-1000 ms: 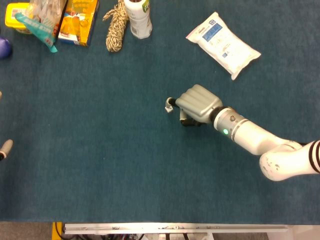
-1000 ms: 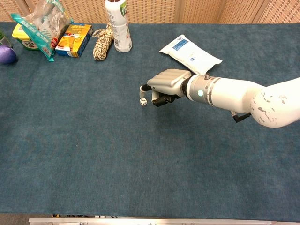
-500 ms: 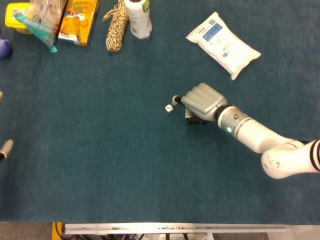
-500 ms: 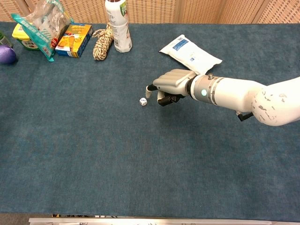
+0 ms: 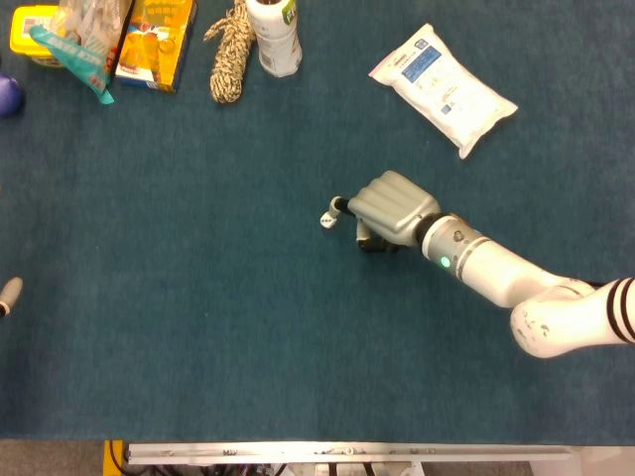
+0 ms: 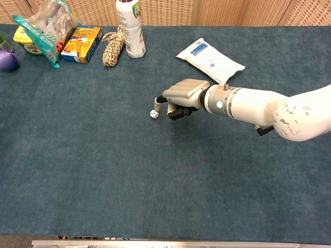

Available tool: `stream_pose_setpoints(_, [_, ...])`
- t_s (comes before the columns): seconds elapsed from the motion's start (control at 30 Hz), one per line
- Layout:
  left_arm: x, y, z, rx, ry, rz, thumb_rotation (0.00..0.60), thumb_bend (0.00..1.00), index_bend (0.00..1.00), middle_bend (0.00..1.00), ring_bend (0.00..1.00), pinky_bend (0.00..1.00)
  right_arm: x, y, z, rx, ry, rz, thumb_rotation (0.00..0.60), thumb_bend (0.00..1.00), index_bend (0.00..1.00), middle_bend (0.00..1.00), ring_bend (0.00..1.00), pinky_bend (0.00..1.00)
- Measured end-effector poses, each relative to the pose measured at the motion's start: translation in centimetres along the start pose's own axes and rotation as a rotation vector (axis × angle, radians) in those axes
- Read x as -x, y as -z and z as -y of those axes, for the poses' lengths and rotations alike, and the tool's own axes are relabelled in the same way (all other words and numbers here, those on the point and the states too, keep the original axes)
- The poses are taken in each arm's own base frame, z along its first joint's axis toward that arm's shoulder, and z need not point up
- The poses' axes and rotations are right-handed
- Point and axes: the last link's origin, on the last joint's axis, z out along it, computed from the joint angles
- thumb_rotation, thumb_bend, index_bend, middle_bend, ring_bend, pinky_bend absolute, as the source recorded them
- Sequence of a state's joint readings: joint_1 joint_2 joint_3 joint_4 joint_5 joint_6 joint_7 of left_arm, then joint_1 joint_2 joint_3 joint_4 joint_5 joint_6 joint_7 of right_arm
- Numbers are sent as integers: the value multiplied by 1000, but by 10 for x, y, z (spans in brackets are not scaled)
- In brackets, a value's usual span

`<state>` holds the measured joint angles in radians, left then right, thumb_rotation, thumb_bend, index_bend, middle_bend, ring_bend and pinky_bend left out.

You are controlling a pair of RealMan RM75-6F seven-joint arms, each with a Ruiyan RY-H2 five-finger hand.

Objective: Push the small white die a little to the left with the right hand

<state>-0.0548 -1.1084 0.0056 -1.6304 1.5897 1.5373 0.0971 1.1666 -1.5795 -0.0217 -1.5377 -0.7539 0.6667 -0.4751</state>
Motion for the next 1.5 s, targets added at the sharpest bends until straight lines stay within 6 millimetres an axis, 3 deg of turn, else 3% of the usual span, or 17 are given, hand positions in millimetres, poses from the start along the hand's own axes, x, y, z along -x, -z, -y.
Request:
stream_pose_setpoints(0.27, [-1, 1, 1, -2, 5, -4, 600, 212, 0, 0, 0, 0, -2, 3, 11, -46, -5, -17, 243, 1000, 243, 1000, 1000, 1000])
stream_pose_setpoints(0.5, [0, -1, 1, 0, 2, -5, 600, 212, 0, 0, 0, 0, -11, 18, -6, 4, -8, -83, 243, 980, 243, 1000, 1000, 1000])
stream_pose_setpoints(0.7, [0, -3, 3, -5, 5, -11, 600, 212, 0, 0, 0, 0, -14, 49, -41, 121, -31, -191, 242, 605, 243, 991, 996, 1000])
stream_pose_setpoints(0.77, [0, -4, 5, -11, 4, -15, 600, 212, 0, 0, 0, 0, -13, 64, -54, 174, -40, -243, 242, 498, 243, 911, 929, 995])
stream_pose_setpoints(0.83, [0, -5, 6, -14, 3, -17, 600, 212, 0, 0, 0, 0, -11, 81, -69, 233, -47, -298, 242, 459, 235, 808, 832, 950])
stream_pose_setpoints(0.97, [1, -7, 5, -14, 0, -21, 600, 212, 0, 0, 0, 0, -1, 120, -95, 350, -49, -388, 243, 410, 194, 559, 570, 724])
stream_pose_setpoints(1.13, [2, -9, 4, -10, -6, -21, 600, 212, 0, 0, 0, 0, 17, 172, -118, 478, -43, -490, 242, 409, 133, 363, 336, 502])
stream_pose_setpoints(1.27, [2, -10, 2, -7, -8, -24, 600, 212, 0, 0, 0, 0, 31, 211, -129, 566, -30, -548, 243, 410, 114, 298, 266, 448])
stream_pose_setpoints(1.5, [3, -9, -1, -4, -12, -29, 600, 212, 0, 0, 0, 0, 61, 264, -137, 682, -35, -580, 242, 411, 112, 297, 262, 439])
